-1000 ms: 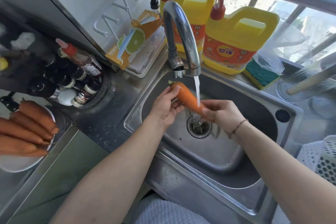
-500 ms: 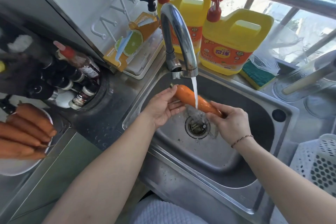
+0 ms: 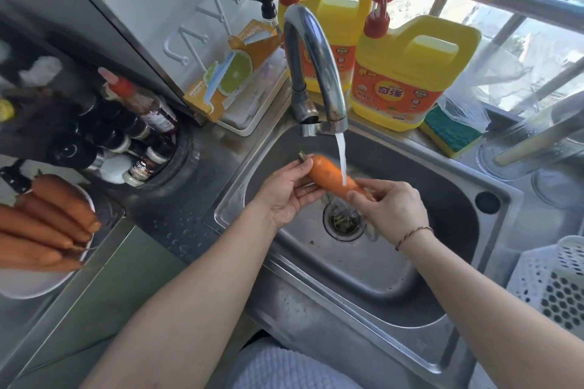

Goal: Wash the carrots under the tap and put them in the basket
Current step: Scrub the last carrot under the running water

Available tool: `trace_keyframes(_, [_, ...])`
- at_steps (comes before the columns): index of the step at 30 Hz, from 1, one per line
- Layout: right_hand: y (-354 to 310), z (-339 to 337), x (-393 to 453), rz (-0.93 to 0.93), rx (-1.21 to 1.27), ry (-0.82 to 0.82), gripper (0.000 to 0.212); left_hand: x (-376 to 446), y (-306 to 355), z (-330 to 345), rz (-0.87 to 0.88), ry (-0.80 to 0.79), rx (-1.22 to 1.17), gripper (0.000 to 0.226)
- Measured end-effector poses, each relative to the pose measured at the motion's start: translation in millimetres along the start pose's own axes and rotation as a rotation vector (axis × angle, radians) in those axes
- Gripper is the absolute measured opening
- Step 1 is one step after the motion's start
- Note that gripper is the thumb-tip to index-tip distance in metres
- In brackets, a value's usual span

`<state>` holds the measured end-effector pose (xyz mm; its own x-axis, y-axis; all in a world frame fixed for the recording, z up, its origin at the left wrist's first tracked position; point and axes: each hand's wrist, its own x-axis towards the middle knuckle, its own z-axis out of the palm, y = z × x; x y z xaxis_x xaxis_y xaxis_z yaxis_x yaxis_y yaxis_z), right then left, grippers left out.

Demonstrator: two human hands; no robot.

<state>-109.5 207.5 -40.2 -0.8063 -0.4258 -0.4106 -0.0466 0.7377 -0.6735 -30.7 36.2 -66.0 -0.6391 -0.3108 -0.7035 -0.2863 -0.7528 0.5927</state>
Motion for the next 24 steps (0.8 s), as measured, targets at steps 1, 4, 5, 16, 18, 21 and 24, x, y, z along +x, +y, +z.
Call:
trace_keyframes(1, [-1.1,0.3,0.2,0.004,-0.026,0.007,0.029,0.3,-0.3,0.4,0.000,0.005,0.004,0.014])
trace_keyframes(4, [-7.0,-1.2,0.4,-0.032,-0.113,0.016,0.028,1.2,-0.6,1.9,0.001,0.030,-0.015,0.011])
trace_keyframes(5, [-9.2,-1.9,-0.3,-0.066,-0.166,0.020,0.028,1.7,-0.1,2.3,0.000,0.037,-0.019,0.010])
trace_keyframes(16, [24.7,15.3,6.7,-0.625,-0.701,0.348,0.042,2.9,1.0,5.0,-0.022,0.081,0.134,0.028])
trace_keyframes(18, [24.4,15.1,7.2,-0.656,-0.694,0.364,0.040,3.4,-1.6,4.7,-0.024,0.093,0.137,0.030])
trace_keyframes(21, [17.1,13.3,7.2,-0.615,-0.665,0.257,0.040,3.2,-4.8,5.7,-0.021,0.095,0.128,0.036])
trace_keyframes(24, [14.1,11.1,9.8,-0.498,-0.511,0.110,0.043,3.7,-5.6,2.5,-0.003,0.111,0.110,0.031])
